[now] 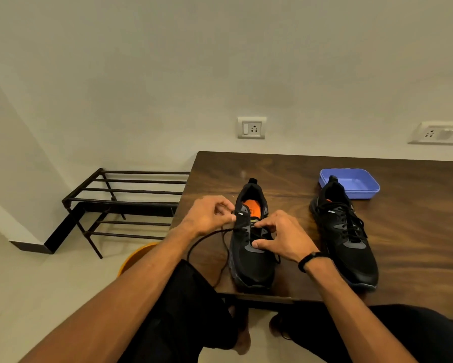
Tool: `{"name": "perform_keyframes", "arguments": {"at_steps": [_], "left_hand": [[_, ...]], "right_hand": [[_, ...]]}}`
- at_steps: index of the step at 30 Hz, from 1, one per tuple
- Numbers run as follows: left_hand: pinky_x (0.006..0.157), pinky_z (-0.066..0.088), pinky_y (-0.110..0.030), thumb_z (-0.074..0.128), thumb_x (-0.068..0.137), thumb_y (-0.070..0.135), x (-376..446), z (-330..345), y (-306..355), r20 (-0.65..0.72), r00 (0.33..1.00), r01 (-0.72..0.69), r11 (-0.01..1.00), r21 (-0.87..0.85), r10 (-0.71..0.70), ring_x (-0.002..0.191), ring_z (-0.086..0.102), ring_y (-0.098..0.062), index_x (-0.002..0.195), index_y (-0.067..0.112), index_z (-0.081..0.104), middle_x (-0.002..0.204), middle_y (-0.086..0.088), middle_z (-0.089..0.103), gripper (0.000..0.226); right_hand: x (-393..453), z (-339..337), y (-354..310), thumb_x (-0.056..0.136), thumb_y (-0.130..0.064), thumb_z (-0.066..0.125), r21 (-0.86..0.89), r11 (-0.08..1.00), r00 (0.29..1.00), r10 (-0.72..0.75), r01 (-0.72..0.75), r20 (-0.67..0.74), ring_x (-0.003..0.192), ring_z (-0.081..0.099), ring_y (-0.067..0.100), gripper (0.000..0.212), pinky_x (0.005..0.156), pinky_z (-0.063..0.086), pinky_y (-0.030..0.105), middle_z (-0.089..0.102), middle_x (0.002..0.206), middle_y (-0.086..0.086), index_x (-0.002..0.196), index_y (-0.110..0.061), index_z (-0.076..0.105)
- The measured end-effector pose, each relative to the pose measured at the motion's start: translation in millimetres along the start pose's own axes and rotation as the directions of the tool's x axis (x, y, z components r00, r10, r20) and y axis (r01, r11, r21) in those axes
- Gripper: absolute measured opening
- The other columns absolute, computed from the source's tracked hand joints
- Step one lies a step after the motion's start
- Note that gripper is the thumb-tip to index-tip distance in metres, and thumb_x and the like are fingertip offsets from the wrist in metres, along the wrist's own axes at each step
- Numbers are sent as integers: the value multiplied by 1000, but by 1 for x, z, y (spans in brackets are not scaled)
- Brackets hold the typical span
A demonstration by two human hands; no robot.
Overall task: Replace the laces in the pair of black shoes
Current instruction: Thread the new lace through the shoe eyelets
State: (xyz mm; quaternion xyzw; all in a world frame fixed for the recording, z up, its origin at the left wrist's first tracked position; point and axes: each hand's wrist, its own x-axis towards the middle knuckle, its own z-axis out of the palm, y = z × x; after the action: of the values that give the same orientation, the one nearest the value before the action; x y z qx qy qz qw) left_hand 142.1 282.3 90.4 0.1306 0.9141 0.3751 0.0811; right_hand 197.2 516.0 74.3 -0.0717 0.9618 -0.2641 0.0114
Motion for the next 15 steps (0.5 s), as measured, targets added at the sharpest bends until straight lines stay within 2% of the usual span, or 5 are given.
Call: {"name": "perform_keyframes", "arguments": {"at_steps": [3,10,11,13,15], "left_hand": [[84,53,-19,84,85,31,5,12,4,175,984,-45,991,127,22,88,69,-1,104,26,76,92,9,75,21],[85,58,-36,77,91,28,16,23,13,192,979,-114,969,220,71,84,67,-7,85,26,71,87,10,71,9],[85,59,-37,74,92,32,17,20,11,136,990,-79,967,241,47,85,67,-7,85,28,69,87,12,70,9],[85,59,-38,66,97,36,17,10,7,-88,996,42,966,255,-20,86,65,-6,87,31,64,88,16,67,12],[82,56,-37,59,102,37,14,0,0,-390,912,207,965,160,-131,87,63,-12,93,28,62,89,13,65,13]], "right_hand": [[0,4,3,74,-46,90,2,1000,1000,-4,4,-17,105,55,12,60,93,50,29,58,113,-6,127,-28,71],[3,4,3,75,-45,90,-6,1000,1000,1,-1,-11,105,55,13,59,94,51,32,56,115,-5,127,-28,71],[3,3,3,74,-46,90,-8,1000,1000,-3,3,-12,104,56,14,58,93,52,33,56,114,-5,126,-28,72],[4,1,4,73,-46,91,-13,1000,1000,-6,6,-12,101,56,13,56,89,52,31,57,113,-5,122,-28,74],[4,1,3,72,-46,91,-10,1000,1000,-18,18,-16,95,56,11,54,80,49,24,57,110,-6,119,-28,74]]}}
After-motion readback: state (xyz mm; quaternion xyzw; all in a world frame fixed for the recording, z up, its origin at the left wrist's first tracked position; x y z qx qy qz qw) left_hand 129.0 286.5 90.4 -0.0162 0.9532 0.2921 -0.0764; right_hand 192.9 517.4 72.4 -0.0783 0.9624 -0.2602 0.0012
